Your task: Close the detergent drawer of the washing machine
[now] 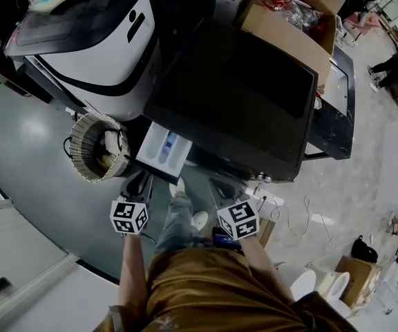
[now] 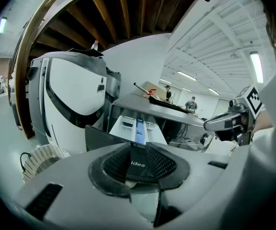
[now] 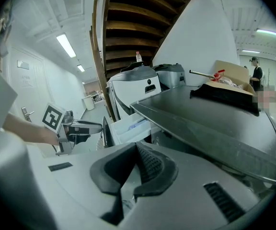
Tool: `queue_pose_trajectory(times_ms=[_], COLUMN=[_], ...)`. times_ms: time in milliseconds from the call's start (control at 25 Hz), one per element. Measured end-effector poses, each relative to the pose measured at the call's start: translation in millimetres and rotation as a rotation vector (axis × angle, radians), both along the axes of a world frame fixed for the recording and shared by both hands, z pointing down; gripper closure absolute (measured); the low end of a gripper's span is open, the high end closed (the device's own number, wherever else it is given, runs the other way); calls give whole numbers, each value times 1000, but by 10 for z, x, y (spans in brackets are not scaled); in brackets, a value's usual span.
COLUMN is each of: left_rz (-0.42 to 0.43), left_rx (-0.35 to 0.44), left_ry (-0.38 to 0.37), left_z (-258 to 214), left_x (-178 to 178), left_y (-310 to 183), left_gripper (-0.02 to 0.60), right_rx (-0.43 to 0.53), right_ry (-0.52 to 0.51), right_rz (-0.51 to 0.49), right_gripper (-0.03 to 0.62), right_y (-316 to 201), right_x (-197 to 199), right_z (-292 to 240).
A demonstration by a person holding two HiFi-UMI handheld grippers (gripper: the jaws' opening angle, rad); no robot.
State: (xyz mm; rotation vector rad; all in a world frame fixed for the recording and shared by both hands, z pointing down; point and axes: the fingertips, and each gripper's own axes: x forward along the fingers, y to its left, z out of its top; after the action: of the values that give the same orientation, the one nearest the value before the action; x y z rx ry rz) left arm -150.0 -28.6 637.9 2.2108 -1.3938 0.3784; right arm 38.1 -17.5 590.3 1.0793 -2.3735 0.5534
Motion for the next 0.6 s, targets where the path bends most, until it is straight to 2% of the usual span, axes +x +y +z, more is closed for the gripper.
queue_pose_trajectory(times_ms=[280, 600], left_rz=[29, 90], left_rx=[3, 6], left_ry=[15, -11], left_z=[6, 11], left_x=[3, 17], left_y=[-1, -19], left_gripper=[469, 468], right_rx=[-2, -1], right_ry=[-4, -16], right_rz=[-5, -11], right_gripper=[582, 582], right_y=[-29, -97], right_x=[-42, -100], right_z=[12, -3])
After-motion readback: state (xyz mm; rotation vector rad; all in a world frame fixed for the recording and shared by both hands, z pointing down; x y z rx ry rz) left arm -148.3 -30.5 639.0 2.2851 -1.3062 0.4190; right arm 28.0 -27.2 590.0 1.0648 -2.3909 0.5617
